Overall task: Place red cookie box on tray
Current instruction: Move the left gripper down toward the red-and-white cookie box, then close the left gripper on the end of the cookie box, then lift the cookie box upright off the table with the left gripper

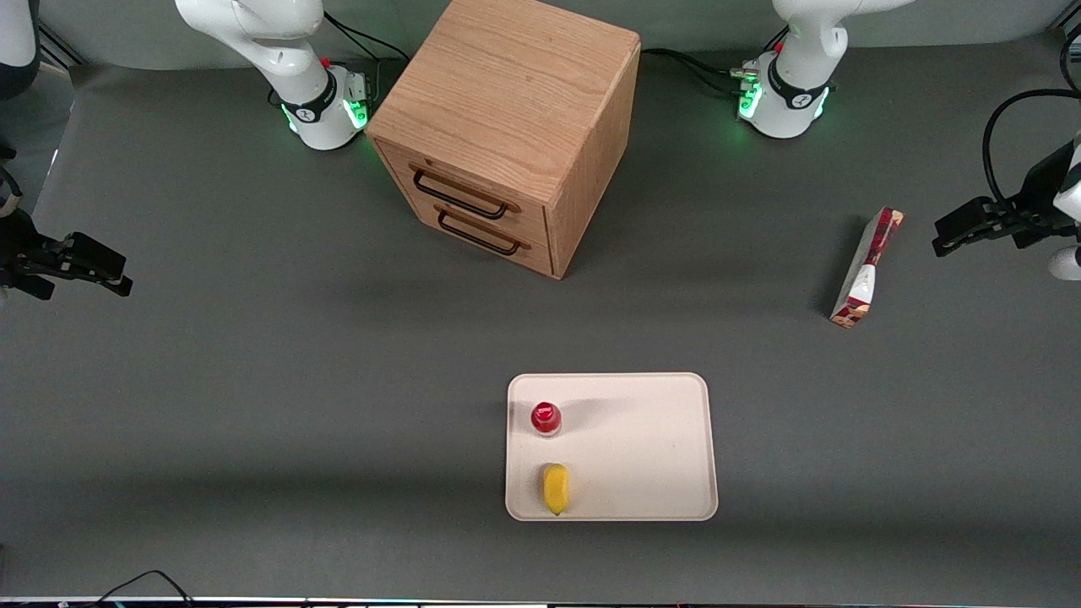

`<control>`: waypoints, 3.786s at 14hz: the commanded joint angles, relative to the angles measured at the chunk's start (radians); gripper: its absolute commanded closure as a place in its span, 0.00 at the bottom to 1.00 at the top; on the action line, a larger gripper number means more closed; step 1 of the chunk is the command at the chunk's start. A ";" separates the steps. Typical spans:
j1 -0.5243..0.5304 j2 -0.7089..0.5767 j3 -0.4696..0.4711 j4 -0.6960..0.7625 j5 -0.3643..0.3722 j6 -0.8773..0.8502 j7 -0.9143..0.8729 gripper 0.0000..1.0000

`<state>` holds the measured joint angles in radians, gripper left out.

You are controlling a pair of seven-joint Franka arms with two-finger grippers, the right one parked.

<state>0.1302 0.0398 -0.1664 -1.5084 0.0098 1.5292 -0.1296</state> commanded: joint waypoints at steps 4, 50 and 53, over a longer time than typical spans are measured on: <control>0.014 0.000 -0.013 -0.038 0.016 0.005 -0.010 0.00; 0.017 0.021 -0.008 -0.431 0.064 0.354 0.297 1.00; 0.006 0.148 -0.083 -0.114 0.064 0.176 0.208 1.00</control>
<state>0.1487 0.0616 -0.2242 -1.8616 0.0682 1.8372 0.1392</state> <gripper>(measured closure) 0.952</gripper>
